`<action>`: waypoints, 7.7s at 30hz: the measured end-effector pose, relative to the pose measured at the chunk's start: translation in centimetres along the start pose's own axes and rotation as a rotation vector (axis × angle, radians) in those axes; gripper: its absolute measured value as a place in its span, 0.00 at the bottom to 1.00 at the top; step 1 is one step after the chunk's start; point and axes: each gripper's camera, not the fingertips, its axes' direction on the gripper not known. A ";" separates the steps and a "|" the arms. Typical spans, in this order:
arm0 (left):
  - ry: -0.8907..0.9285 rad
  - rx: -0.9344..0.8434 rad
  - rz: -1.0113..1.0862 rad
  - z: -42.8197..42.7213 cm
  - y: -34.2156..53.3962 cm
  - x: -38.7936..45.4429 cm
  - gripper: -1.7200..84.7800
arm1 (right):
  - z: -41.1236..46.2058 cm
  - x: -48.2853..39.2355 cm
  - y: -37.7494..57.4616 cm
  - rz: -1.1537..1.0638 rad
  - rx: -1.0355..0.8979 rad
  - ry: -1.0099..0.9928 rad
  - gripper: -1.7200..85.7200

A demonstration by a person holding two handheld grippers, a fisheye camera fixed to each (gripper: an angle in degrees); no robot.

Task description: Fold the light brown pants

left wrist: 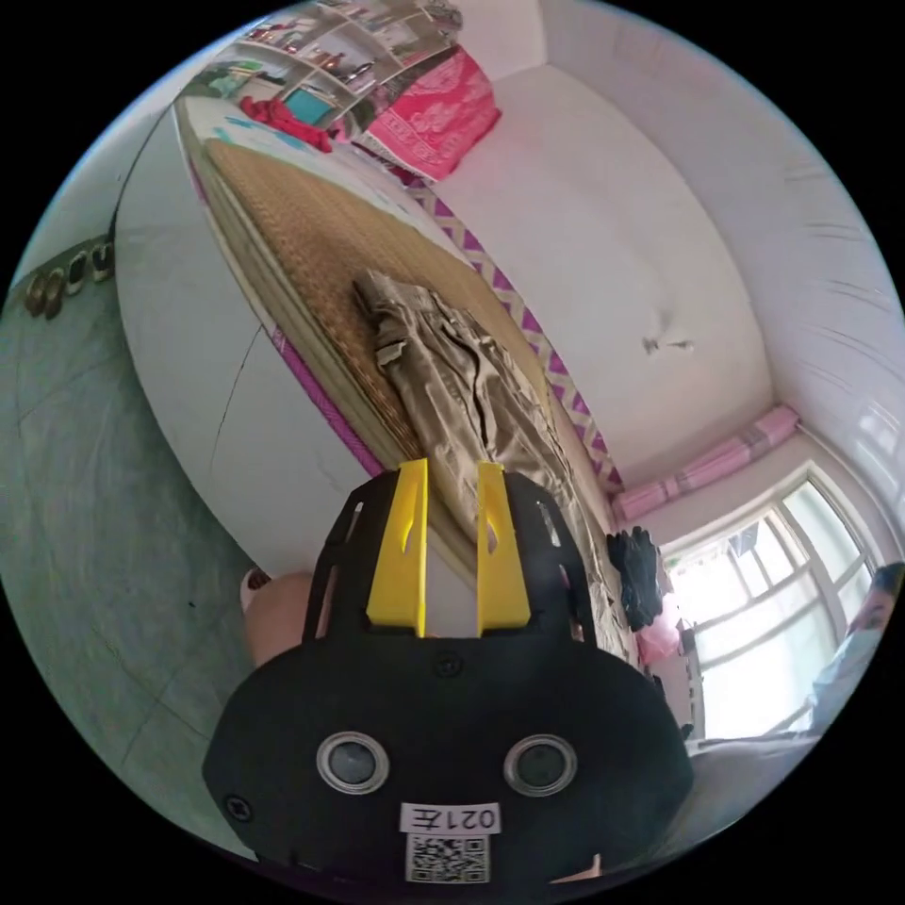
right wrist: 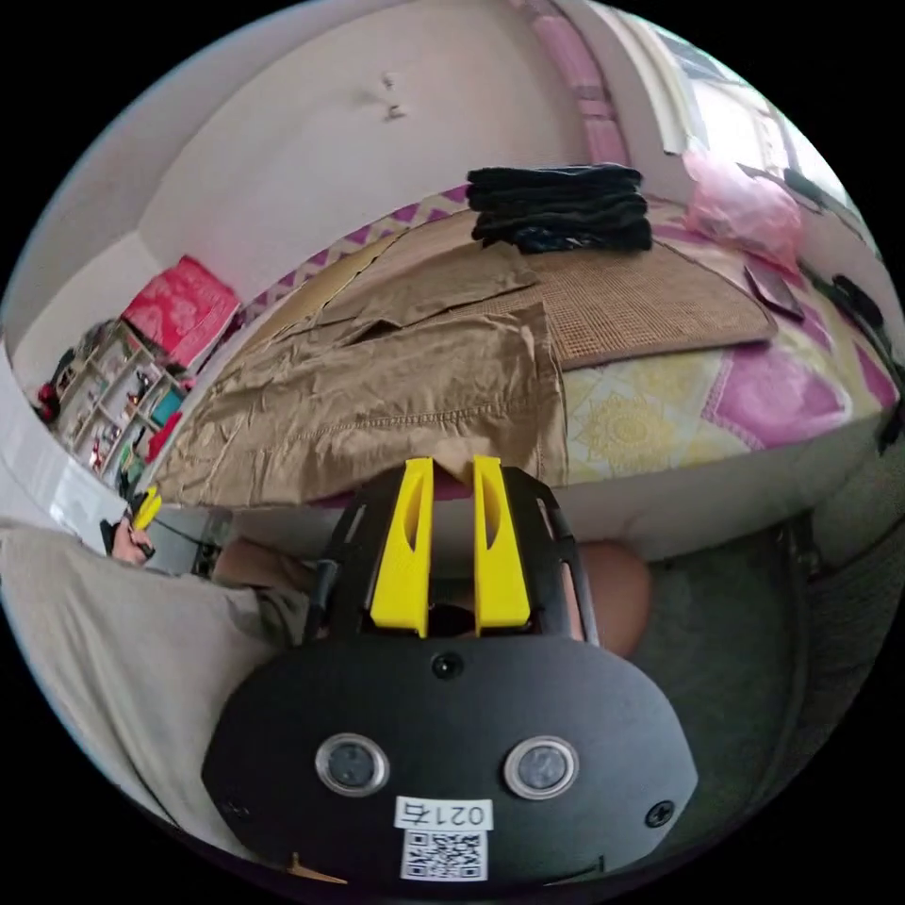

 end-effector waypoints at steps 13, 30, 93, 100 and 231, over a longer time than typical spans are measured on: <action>0.003 -0.100 -0.016 2.0 -3.4 -4.2 0.11 | -1.1 9.7 4.8 0.402 0.056 -0.160 0.10; 0.039 -0.182 0.020 6.4 -11.6 -7.5 0.11 | 0.6 17.2 7.2 0.603 0.115 -0.368 0.11; -0.082 -0.289 0.691 42.5 -46.5 25.3 0.10 | 21.1 5.5 -44.1 -0.478 -0.216 -0.036 0.04; -0.310 -0.075 0.736 40.4 -44.5 26.7 0.09 | 23.0 2.1 -41.7 -0.606 -0.364 0.249 0.01; -0.200 -0.299 1.832 31.8 3.7 72.3 0.06 | 13.2 1.9 -31.7 -0.159 -0.163 -0.628 0.01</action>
